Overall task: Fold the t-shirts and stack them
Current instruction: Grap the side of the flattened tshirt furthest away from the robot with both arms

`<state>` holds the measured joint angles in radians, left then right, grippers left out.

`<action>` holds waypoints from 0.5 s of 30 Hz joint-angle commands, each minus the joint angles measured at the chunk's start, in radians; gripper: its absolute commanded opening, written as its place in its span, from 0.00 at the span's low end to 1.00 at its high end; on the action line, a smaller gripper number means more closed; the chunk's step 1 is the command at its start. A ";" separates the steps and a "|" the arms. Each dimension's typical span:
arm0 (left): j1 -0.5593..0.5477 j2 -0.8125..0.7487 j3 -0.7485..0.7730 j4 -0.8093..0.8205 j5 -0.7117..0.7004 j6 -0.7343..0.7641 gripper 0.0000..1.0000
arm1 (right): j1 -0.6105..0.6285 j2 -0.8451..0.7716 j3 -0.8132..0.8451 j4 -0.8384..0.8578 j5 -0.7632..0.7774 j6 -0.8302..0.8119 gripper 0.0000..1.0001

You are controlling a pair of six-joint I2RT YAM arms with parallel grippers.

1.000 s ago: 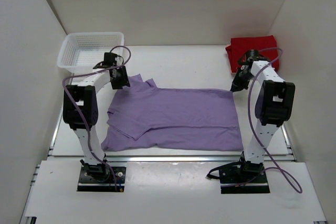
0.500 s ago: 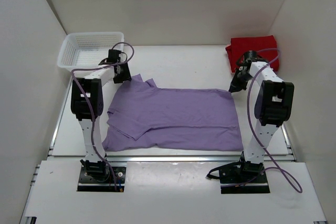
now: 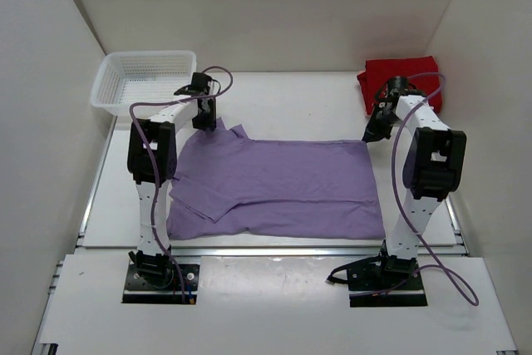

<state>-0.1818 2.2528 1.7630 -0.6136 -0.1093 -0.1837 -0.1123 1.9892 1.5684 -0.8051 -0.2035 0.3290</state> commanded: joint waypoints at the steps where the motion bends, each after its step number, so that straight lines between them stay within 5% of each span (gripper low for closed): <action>1: 0.013 0.007 0.010 -0.052 0.035 0.036 0.41 | -0.007 -0.012 0.038 0.009 -0.016 -0.005 0.01; 5: 0.016 0.007 -0.020 -0.072 0.083 0.049 0.00 | -0.009 -0.015 0.036 0.009 -0.016 -0.008 0.00; 15: 0.031 -0.136 -0.071 -0.014 0.103 0.041 0.00 | -0.030 -0.027 0.016 0.015 -0.011 -0.019 0.00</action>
<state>-0.1596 2.2219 1.7180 -0.6044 -0.0181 -0.1463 -0.1184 1.9892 1.5692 -0.8059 -0.2146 0.3248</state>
